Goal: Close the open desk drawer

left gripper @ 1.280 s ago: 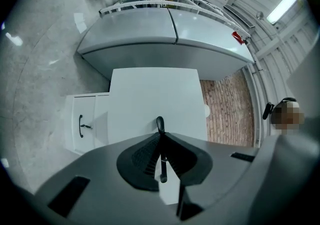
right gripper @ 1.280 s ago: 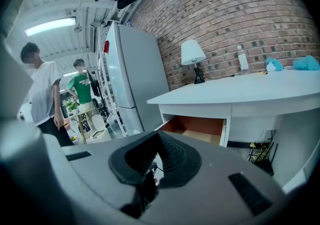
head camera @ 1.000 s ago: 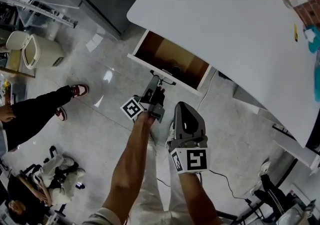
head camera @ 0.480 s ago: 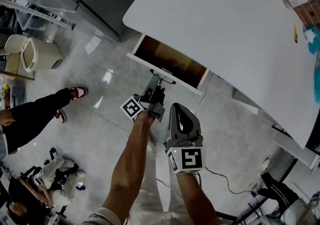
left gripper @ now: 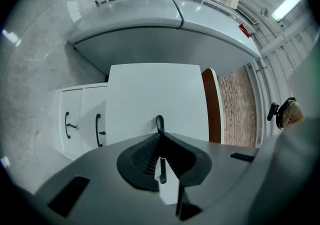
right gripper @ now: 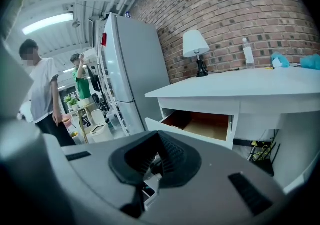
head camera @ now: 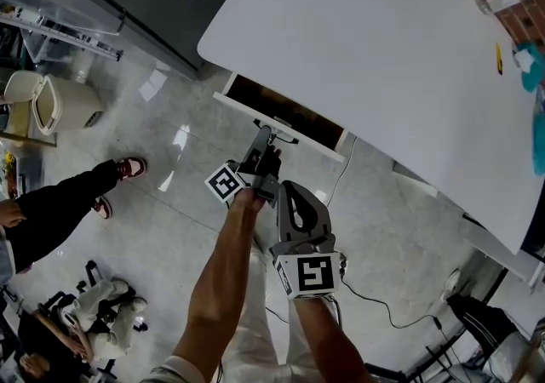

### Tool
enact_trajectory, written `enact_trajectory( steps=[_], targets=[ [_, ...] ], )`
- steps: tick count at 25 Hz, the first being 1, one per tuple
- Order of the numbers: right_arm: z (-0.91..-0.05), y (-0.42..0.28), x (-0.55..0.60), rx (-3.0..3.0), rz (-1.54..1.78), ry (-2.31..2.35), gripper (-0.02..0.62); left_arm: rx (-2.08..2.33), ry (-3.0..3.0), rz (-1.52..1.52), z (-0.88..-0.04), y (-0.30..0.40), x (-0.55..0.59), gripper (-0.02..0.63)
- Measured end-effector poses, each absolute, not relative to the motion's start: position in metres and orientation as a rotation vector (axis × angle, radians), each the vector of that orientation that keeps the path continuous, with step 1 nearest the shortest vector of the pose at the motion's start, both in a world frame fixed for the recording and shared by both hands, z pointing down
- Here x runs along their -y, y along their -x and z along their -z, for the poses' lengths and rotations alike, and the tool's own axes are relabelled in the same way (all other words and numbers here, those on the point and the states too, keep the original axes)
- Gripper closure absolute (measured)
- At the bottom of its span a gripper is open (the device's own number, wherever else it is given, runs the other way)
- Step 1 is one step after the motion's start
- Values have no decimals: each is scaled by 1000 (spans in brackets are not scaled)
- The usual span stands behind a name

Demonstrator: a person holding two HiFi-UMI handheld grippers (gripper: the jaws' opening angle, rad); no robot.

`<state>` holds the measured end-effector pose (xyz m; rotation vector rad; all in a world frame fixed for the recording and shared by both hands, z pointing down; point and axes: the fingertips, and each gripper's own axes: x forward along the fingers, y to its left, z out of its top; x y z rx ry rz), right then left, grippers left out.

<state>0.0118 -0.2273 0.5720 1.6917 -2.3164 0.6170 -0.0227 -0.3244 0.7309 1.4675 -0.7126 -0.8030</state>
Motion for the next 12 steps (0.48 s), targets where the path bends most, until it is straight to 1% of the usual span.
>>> enact_trajectory(
  steps=[12],
  targets=[
    [-577, -15, 237, 2318, -634, -1674, 584, 706, -1475, 799, -729, 3, 357, 594]
  ],
)
